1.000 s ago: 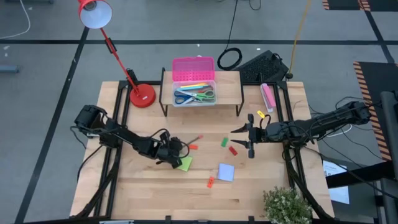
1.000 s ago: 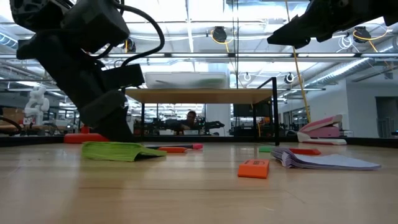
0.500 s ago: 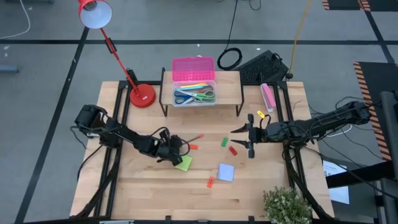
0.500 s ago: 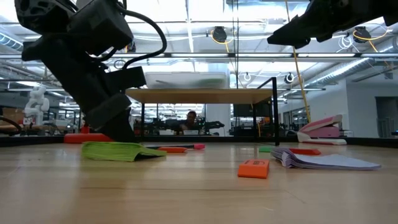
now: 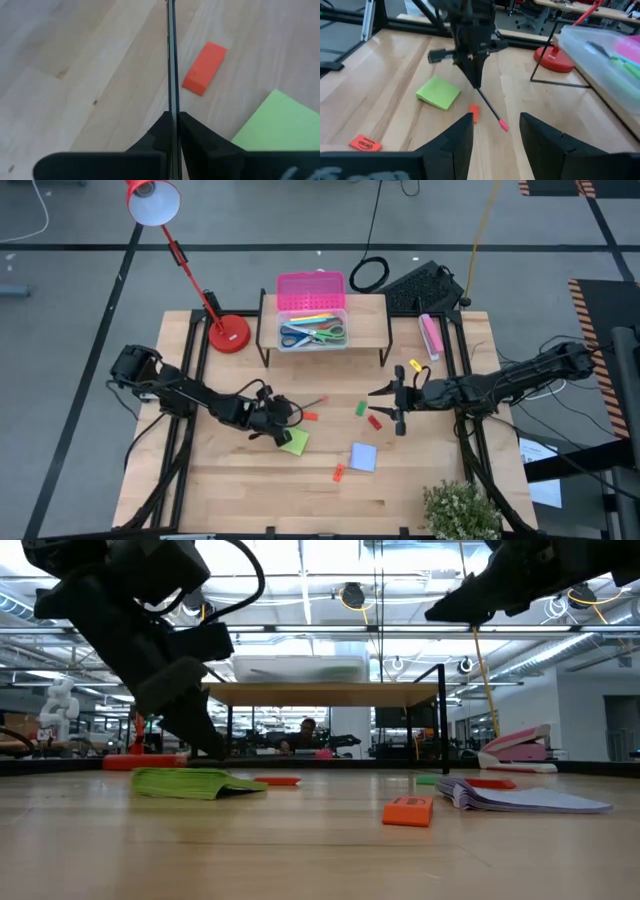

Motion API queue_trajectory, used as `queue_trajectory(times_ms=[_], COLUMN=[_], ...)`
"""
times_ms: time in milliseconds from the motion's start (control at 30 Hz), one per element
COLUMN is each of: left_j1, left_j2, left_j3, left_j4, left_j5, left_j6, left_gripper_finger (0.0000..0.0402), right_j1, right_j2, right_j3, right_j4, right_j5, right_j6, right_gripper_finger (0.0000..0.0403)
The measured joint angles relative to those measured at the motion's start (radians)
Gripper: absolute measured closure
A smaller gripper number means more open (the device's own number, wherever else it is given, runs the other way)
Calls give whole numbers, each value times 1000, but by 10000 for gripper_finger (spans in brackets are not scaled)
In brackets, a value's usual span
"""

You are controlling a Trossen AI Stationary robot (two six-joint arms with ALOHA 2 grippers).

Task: Pack school essentials
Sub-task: Put the black pencil into the pink supply box on the shelf

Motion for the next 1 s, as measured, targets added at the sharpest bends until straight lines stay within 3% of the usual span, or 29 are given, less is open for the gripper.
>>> queue_trajectory(times_ms=[267, 700, 1000], left_j1=[17, 78, 175], left_j2=[-76, -296, -356], left_j3=[2, 16, 205], left_j4=[10, 0, -170], left_j5=[28, 75, 123], left_j6=[63, 227, 399], left_gripper_finger=[371, 371, 371], right_j1=[-2, -6, -6], right_j2=[119, 122, 122], right_j3=[0, 0, 0], right_j4=[92, 93, 86], right_j5=[0, 0, 0], right_j6=[-46, -91, -94], right_gripper_finger=[250, 250, 250])
